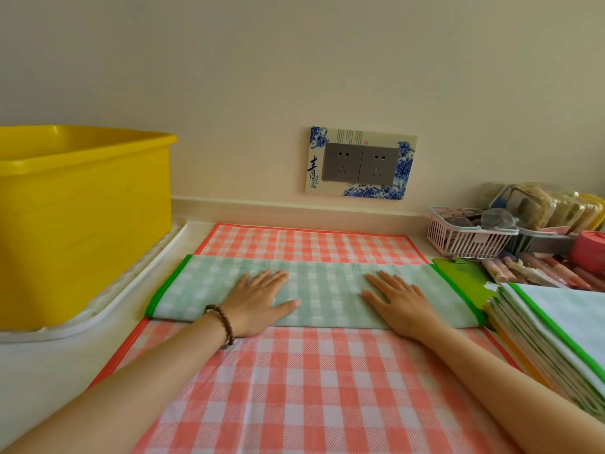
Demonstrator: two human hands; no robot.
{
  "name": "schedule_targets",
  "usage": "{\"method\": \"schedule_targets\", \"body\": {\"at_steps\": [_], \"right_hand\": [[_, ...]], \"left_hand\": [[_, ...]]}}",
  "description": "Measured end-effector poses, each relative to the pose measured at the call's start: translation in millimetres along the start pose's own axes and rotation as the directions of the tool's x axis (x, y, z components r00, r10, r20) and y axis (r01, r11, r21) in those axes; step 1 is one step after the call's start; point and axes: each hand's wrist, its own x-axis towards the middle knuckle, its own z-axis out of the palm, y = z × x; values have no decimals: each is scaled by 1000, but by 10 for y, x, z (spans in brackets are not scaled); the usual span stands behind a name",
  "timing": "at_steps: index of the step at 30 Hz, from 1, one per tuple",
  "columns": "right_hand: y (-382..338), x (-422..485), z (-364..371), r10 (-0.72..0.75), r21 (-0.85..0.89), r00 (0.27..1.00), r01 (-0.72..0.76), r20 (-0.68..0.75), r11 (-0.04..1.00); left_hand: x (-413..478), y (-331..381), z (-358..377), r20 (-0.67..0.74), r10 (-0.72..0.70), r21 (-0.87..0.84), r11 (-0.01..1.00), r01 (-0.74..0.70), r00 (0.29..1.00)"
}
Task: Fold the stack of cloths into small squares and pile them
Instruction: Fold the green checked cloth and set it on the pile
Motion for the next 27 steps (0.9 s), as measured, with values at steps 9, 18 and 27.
{"method": "schedule_targets", "body": {"at_steps": [9, 18, 27], "right_hand": [[571, -3, -131, 172, -46, 985, -172, -17, 984], [-58, 41, -89, 36, 27, 999, -35, -37, 999], [-716, -52, 131, -181, 67, 983, 180, 16, 981]], "left_hand": [[9, -6, 13, -8, -3, -13, 1000, 3, 1000], [2, 14, 1, -13, -13, -7, 1000, 13, 1000], [1, 9, -1, -39, -9, -30, 1000, 8, 999]]}}
